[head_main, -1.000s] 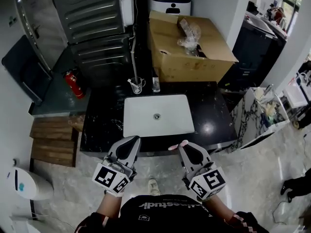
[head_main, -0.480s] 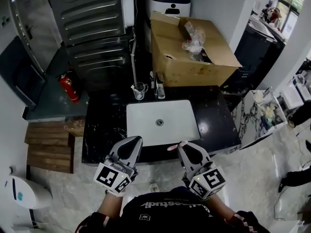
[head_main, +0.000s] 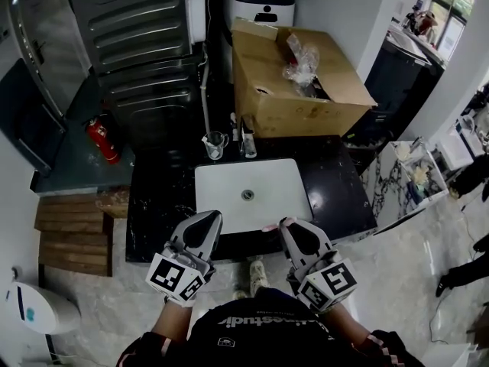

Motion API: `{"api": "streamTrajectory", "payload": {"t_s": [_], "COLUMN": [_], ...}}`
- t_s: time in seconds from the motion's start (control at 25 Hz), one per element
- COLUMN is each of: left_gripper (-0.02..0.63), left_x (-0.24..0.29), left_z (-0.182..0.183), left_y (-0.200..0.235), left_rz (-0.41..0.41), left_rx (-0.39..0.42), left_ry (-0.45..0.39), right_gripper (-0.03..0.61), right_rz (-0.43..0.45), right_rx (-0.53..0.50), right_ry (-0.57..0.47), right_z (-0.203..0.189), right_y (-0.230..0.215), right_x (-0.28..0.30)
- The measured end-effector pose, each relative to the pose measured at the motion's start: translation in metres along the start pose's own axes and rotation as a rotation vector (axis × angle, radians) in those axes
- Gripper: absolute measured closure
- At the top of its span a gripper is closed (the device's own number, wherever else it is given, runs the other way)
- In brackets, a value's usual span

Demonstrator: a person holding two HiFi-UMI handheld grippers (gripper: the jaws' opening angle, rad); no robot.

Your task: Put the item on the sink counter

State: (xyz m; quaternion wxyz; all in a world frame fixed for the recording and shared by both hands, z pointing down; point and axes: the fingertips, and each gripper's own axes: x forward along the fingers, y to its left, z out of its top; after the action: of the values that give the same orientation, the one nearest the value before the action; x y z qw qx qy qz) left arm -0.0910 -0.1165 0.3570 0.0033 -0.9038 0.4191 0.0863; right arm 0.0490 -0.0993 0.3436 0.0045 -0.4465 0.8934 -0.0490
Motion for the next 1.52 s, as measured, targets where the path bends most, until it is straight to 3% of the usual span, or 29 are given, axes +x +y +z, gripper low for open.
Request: {"api": "streamTrajectory", "payload": {"t_s": [0.84,1.12,1.52], "left_gripper": [0.598,0.598,0.598], "left_x": [0.058,0.09,0.115], "left_z": [-0.012,-0.02,-0.034], "left_y": [0.073,0.11,0.155], "left_rz": [0.063,0.08,0.111], "left_rx": [0.03,0.078,0.075], "left_ry": [0.023,0.04,0.058], "right_gripper": [0.528,0.528,0.528], "right_rz": [0.087,0.11,0.123], "right_rx": [-0.024,-0.123,-0.077], "right_ry": [-0.038,-0.042,-0.061], "right_z": [0.026,0.03,0.017], "right_y": [-0.046,-0.054,-0.077], "right_x": [0.11,0.162,0.242]}}
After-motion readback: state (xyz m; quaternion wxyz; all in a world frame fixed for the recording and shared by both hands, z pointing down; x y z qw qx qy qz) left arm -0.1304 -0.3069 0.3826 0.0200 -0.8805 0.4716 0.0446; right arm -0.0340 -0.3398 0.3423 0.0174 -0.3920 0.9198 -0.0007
